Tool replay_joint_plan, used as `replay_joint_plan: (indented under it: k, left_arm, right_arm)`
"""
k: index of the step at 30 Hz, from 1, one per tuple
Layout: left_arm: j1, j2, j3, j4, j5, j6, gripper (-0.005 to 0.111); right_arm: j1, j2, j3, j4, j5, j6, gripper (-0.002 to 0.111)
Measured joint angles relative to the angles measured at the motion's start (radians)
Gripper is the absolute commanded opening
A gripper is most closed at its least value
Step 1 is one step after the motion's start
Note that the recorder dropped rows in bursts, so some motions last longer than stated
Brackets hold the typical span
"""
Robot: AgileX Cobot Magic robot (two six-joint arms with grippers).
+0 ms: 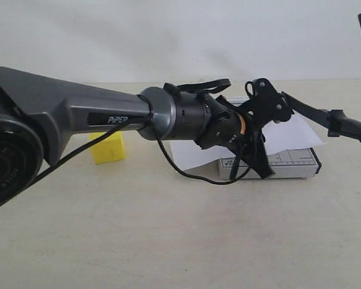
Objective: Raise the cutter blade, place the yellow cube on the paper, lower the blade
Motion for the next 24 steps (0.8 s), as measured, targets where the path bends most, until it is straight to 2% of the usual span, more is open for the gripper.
replay_joint_plan:
  k: [5, 14, 24]
  left_arm:
    - [-0.025, 0.012, -0.016, 0.004, -0.001, -0.002, 0.004]
    - [-0.013, 0.012, -0.044, 0.021, 0.068, -0.007, 0.004]
    - [-0.010, -0.094, -0.053, 0.103, 0.162, -0.008, 0.004]
  right_arm:
    - [0.000, 0.000, 0.000, 0.000, 0.000, 0.000, 0.000]
    - [0.000, 0.000, 0.000, 0.000, 0.000, 0.000, 0.000]
    - [0.000, 0.000, 0.000, 0.000, 0.000, 0.000, 0.000]
